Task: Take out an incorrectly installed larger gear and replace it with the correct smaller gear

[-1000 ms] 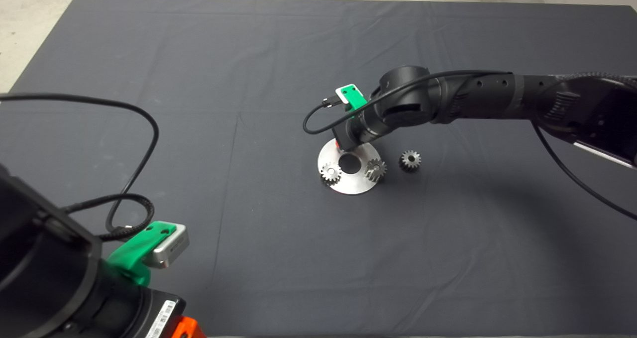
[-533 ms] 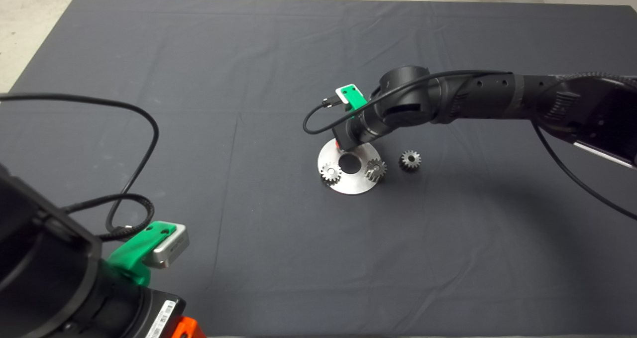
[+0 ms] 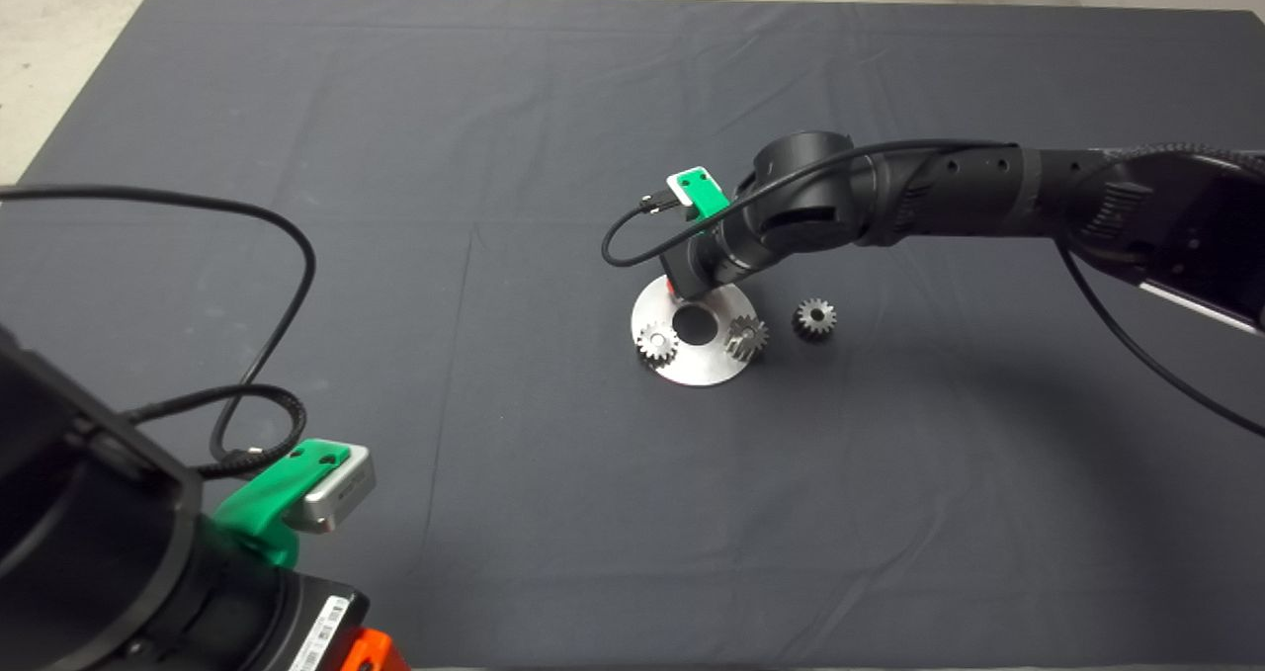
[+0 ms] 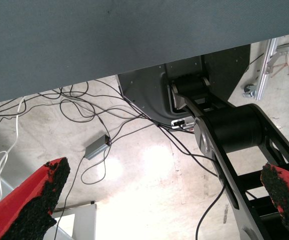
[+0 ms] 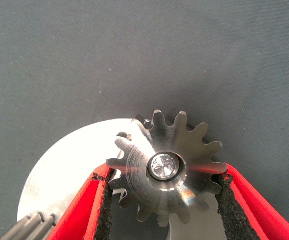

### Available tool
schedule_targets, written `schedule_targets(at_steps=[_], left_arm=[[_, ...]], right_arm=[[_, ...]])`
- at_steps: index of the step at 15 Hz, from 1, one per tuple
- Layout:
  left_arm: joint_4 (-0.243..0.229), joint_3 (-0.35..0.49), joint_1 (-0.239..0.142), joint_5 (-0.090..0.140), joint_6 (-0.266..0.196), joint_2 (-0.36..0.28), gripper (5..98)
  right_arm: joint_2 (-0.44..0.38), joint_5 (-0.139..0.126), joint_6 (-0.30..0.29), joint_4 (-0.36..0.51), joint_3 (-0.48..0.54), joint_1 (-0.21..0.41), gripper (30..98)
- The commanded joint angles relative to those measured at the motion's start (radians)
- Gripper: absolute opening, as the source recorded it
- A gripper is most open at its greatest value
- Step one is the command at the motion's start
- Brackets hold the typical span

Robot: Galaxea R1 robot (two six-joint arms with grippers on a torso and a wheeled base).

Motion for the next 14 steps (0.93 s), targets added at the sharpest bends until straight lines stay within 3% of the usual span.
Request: schedule_targets(at_steps=[1,10,14], left_arm=[[-0.016,0.019,-0.005,0.0,0.0,-0.002,98.2],[-0.016,0.019,-0.005,0.0,0.0,-0.002,98.2],[-0.016,0.019,-0.005,0.0,0.0,-0.002,98.2]], right_arm=[[-0.001,-0.019,0.008,-0.023,0.04,0.045,46.8],[-0.013,-0.02,0.029,-0.017,0.066,0.095,46.8],[-0.038,-0.066,0.052,-0.008,0.094,0.12,46.7]])
